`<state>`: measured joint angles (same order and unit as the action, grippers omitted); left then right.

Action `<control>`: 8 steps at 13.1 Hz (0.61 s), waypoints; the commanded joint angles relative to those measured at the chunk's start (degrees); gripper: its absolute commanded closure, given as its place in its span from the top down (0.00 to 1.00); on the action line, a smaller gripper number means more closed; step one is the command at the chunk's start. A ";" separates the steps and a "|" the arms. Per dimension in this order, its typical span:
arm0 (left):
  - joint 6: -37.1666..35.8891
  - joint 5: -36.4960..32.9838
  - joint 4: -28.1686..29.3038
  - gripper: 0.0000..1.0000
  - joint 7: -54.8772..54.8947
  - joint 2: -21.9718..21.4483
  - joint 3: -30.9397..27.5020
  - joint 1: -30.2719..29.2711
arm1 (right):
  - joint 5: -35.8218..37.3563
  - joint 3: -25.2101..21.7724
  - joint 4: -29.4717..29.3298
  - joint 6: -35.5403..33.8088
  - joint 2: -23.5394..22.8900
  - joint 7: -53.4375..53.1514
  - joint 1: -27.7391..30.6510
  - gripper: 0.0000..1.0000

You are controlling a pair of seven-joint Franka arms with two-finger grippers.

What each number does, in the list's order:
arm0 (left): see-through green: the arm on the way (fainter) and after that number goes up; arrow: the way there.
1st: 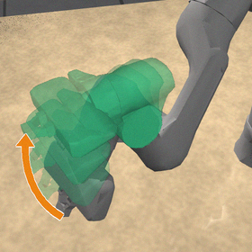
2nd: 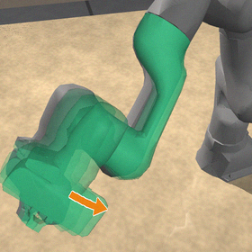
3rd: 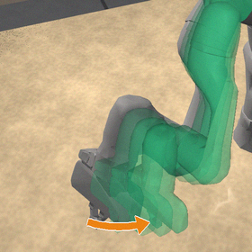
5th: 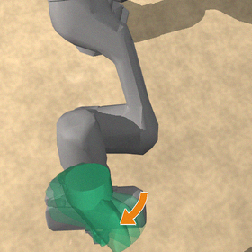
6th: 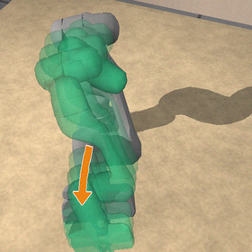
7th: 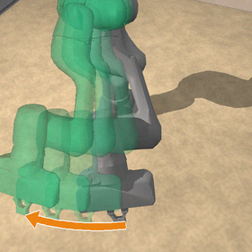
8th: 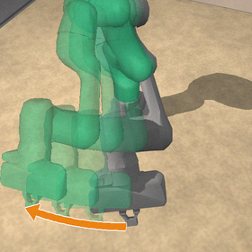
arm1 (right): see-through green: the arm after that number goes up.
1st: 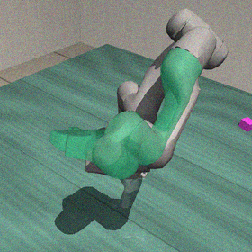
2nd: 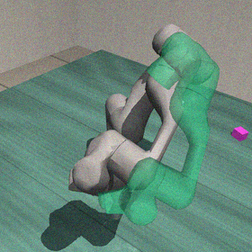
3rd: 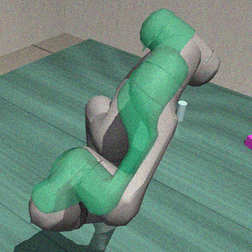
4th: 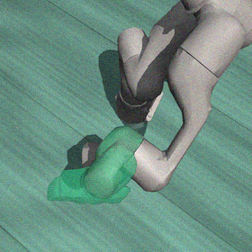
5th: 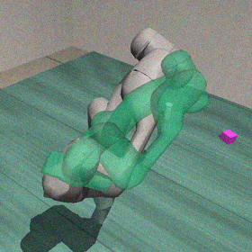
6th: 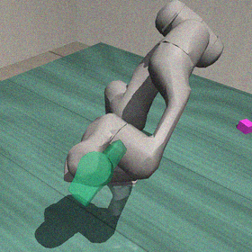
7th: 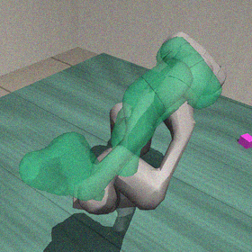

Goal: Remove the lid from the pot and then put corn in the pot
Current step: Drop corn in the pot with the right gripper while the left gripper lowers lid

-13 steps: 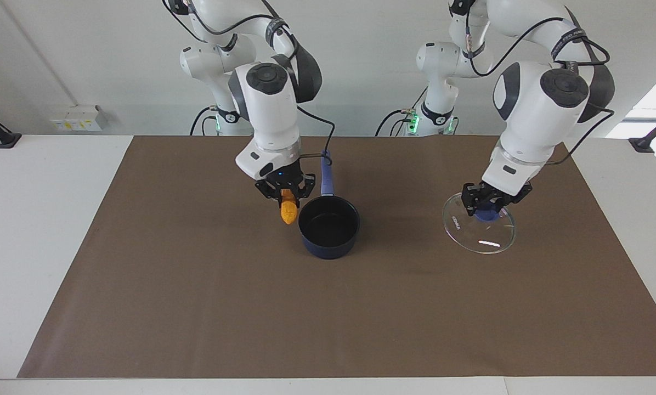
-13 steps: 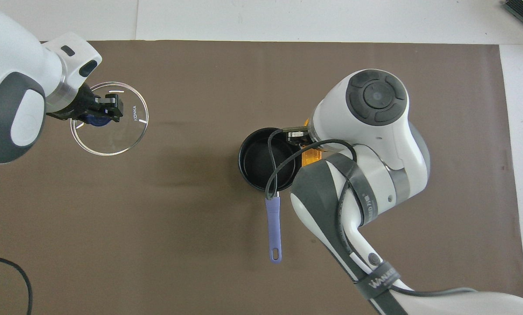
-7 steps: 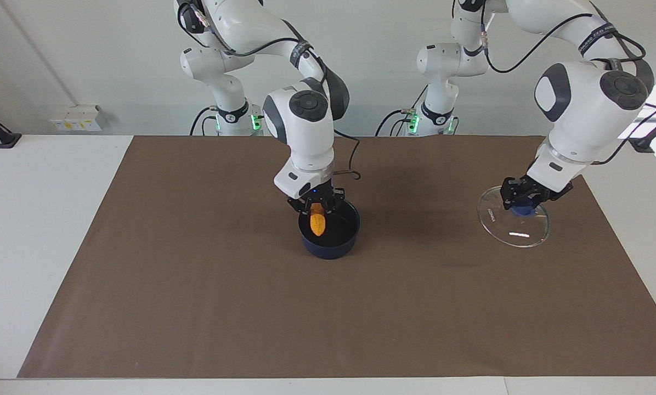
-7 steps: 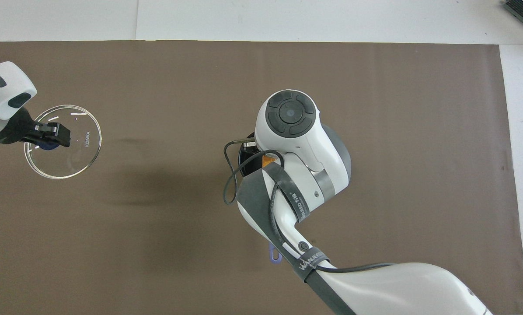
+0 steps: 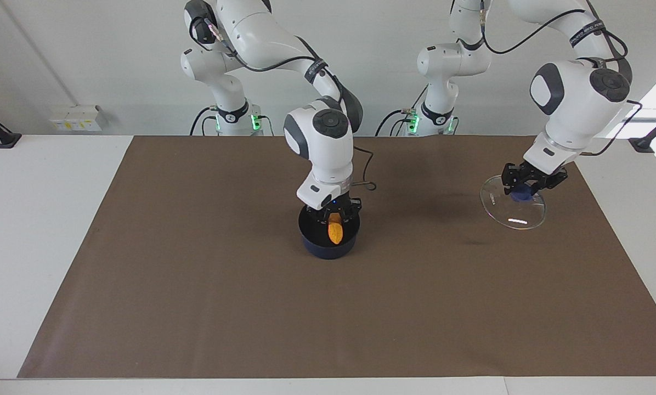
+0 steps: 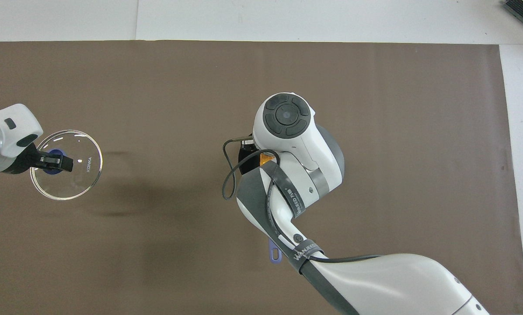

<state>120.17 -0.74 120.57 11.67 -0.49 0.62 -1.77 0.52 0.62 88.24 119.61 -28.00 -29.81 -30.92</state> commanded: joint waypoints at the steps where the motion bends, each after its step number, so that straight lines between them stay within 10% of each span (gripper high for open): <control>1: 4.11 0.83 2.56 0.00 1.16 0.92 0.17 -0.16 | 0.18 0.35 0.88 2.46 -0.39 0.45 0.08 0.00; 8: 13.86 0.83 7.75 0.00 3.52 4.97 0.17 -0.07 | 0.18 0.35 3.25 3.52 -0.30 0.63 0.42 0.00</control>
<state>131.32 -0.74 126.62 12.62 4.64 0.92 -1.77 0.52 0.65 90.12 121.46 -28.52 -29.80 -31.05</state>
